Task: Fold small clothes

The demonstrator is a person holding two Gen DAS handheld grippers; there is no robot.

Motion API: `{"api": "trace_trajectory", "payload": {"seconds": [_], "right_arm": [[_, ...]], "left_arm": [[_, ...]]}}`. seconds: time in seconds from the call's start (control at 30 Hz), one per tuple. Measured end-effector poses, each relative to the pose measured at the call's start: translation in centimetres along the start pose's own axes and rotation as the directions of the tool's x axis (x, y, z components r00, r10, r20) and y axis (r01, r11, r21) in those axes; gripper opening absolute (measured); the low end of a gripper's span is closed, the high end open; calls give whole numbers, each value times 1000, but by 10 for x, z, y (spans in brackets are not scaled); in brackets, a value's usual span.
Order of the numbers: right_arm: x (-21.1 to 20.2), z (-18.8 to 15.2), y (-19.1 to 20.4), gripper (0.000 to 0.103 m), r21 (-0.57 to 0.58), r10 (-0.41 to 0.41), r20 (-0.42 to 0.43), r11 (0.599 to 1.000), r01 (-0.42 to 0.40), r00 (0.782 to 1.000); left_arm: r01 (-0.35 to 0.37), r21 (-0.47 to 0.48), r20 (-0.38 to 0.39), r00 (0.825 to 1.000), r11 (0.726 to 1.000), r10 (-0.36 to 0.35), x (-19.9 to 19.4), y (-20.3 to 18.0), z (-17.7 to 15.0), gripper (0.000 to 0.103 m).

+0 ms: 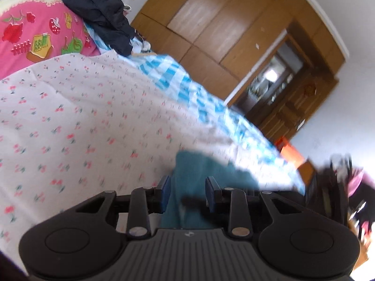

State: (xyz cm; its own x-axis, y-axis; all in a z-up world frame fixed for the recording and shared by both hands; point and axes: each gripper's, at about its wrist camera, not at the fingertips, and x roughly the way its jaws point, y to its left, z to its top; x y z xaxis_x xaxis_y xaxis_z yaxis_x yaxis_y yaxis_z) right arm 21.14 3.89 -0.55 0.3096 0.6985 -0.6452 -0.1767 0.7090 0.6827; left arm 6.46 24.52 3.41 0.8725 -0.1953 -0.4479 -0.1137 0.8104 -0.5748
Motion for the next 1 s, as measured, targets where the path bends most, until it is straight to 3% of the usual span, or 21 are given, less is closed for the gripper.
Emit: {"api": "trace_trajectory", "payload": {"seconds": [0.13,0.23,0.33,0.47,0.53,0.67,0.73,0.83,0.9,1.0], "right_arm": [[8,11,-1,15,9,31,-50,999,-31,998],[7,18,-2,15,2,48,-84,999,-48,995],[-4,25,-3,16,-16,66,-98,998,-68,993],[-51,28,-6,16,-97,100,-3,990,-100,995],[-73,26,-8,16,-165,60,56,985,-50,997],[-77,21,-11,13,-303,-123,138,939,160,983],[-62,23,-16,6,-290,-143,122,941,173,982],[-63,25,-7,16,-288,-93,130,949,127,987],[-57,23,5,16,-329,-64,119,939,101,991],[-22,18,16,14,-372,-84,26,924,88,996]], "left_arm": [[-23,116,-131,991,993,38,17,-20,-24,35],[-85,260,-140,982,962,124,29,-46,-32,35],[-136,250,-174,968,959,183,41,-44,-34,46],[-155,203,-187,963,967,193,39,-35,-38,52],[-158,178,-197,961,971,192,39,-32,-37,53],[-167,128,-210,959,978,191,38,-29,-38,53],[-191,161,-205,953,968,223,38,-35,-39,54],[-231,254,-177,944,939,280,39,-46,-38,55],[-232,261,-185,941,937,284,40,-47,-37,55],[-234,230,-194,940,944,281,42,-40,-35,57]]}}
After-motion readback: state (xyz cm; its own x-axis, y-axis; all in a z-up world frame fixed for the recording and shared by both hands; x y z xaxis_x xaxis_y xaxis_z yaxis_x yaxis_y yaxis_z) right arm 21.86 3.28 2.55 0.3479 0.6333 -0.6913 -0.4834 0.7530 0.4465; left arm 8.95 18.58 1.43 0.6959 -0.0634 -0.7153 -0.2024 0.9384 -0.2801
